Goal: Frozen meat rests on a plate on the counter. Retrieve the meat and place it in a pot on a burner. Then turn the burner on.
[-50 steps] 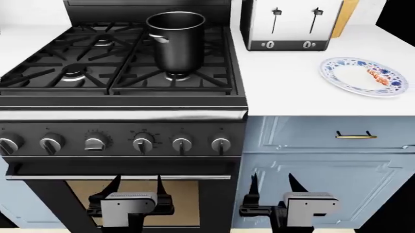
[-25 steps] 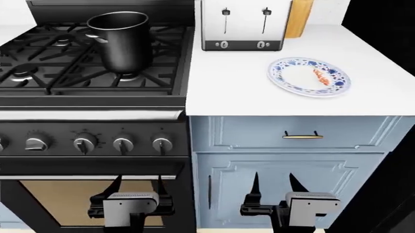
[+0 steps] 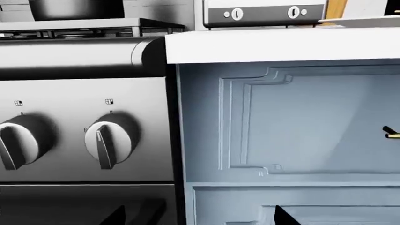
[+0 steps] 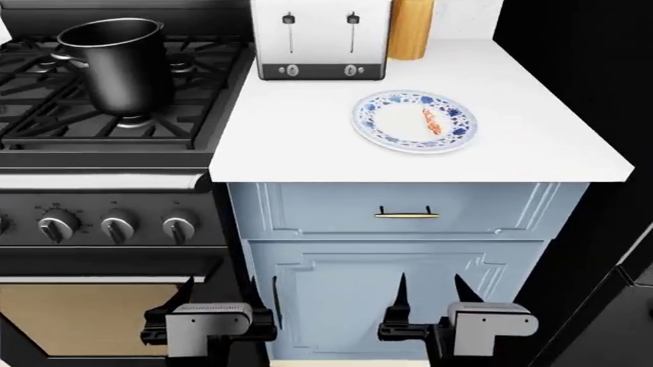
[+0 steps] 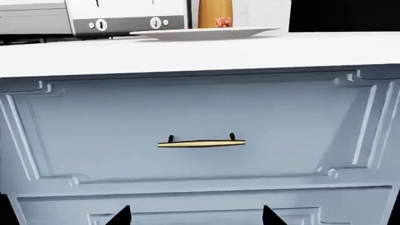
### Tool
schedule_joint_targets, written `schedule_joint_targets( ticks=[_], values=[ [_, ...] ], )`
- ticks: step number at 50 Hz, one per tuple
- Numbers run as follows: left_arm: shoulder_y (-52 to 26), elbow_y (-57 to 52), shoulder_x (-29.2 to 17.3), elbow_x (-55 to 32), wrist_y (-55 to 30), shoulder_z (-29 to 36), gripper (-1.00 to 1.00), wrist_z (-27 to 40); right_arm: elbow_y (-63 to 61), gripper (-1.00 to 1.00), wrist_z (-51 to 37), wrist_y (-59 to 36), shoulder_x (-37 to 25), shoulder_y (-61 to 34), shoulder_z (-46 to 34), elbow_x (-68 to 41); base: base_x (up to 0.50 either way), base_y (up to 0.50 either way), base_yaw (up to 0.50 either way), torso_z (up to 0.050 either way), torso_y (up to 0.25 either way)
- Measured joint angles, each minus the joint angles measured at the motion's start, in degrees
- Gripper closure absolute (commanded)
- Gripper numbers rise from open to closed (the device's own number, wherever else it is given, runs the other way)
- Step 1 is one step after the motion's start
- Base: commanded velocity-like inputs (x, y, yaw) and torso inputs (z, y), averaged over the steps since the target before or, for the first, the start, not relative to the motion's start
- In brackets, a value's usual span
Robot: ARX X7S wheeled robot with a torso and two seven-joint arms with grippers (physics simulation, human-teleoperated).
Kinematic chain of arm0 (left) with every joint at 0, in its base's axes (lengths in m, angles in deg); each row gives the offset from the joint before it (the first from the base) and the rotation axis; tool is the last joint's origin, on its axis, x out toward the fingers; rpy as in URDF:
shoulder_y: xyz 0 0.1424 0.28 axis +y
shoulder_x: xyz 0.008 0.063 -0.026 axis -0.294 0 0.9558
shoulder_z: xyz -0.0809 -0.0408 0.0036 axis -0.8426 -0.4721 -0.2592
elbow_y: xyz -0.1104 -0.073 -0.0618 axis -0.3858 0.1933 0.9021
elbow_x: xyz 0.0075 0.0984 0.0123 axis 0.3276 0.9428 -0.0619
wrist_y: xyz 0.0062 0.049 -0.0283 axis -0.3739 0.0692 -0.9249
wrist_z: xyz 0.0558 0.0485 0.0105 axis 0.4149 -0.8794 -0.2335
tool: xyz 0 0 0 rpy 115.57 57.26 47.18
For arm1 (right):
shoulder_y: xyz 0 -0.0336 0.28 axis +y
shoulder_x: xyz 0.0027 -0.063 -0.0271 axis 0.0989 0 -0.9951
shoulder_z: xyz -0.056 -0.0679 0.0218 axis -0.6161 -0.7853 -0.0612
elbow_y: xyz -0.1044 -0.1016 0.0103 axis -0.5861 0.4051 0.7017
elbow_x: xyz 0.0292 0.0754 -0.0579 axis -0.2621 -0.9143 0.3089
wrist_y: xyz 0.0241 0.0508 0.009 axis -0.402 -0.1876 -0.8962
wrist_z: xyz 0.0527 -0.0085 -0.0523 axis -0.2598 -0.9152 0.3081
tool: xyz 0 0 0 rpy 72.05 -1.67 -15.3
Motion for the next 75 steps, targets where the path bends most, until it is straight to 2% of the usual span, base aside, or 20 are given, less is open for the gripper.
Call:
schedule_joint_targets(
  ticks=[7,33,46,52,62,71,75],
  values=[
    [0.31,-0.52,-0.43,-0.63,0.32,0.43,-1.0,0.26,0.26,-1.0,-0.56,-0.93,-0.4,-0.27,-0.82,0.14,0.0,0.0,0.0,0.003,0.0],
    [2.26,-4.76,-2.54,-2.19,1.84,2.35,-1.0,0.04,2.97,-1.0,-1.0,1.19,-0.88,-0.95,-1.01,-3.06,0.0,0.0,0.0,0.05,0.0],
    [0.88,-10.82,-3.23,-4.65,-5.42,1.84,-1.0,1.69,-4.6,-1.0,-3.69,-0.69,-1.51,-0.98,-1.99,-1.91,0.0,0.0,0.0,0.05,0.0],
    [-1.33,-16.39,-4.03,-4.58,-10.63,1.94,-1.0,3.09,-12.77,-1.0,-5.27,-6.89,-3.07,-2.01,-2.49,-0.81,0.0,0.0,0.0,0.05,0.0],
    [-9.48,-26.41,-6.38,-11.47,-26.84,-0.27,-1.0,1.88,-28.74,-1.0,-5.07,-22.28,-7.72,-6.88,-2.49,-2.77,0.0,0.0,0.0,0.05,0.0],
    [-21.5,-32.99,-8.26,-20.89,-44.77,-2.56,-1.0,0.99,-42.71,-1.0,-3.16,-48.89,-11.09,-20.84,2.24,-12.14,0.0,0.0,0.0,0.013,0.0],
    [-27.62,-35.11,-8.59,-24.81,-50.99,-3.2,-1.0,0.29,-43.26,-1.0,-8.32,-62.81,-13.59,-32.34,4.61,-24.37,0.0,0.0,0.0,0.0,0.0]
  ],
)
